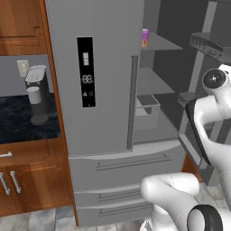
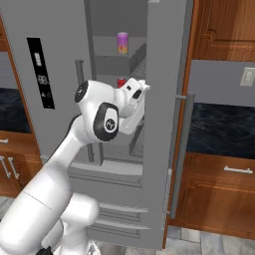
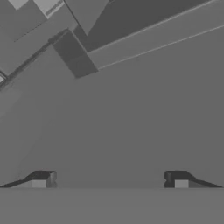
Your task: Open the fridge, grab two sodas, and place both sodas inside the bowl with ice on the dining counter.
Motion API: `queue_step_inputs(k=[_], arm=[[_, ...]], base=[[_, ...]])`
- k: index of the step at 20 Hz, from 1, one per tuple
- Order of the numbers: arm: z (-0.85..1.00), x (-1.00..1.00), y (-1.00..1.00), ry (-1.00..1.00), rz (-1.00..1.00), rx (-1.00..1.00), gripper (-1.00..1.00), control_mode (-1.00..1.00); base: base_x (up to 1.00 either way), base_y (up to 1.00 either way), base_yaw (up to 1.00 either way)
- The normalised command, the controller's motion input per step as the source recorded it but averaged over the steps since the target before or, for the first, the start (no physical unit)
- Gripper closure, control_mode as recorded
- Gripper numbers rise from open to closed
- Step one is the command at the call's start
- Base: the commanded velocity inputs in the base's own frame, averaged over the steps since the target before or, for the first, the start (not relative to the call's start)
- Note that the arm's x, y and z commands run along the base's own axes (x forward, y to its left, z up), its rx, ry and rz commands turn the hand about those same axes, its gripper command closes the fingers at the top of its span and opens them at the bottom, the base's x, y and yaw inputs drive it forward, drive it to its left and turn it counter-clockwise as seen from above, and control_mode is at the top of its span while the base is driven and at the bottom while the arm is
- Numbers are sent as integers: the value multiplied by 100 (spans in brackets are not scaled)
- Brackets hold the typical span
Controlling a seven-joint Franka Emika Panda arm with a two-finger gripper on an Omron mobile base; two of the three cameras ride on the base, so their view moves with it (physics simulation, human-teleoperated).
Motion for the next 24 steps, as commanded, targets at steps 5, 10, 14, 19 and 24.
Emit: queue_step_inputs(k=[5, 10, 14, 19, 24], arm=[[-3, 2, -76, 3, 0, 0, -100, -100], [0, -11, -24, 2, 1, 0, -100, -100], [-19, -11, 73, 0, 1, 0, -100, -100], [-26, 0, 100, -8, 0, 2, -100, -100], [-9, 7, 100, -10, 0, 5, -100, -100]], base=[[0, 0, 0], [0, 0, 0], [0, 0, 0], [0, 0, 0], [0, 0, 0]])
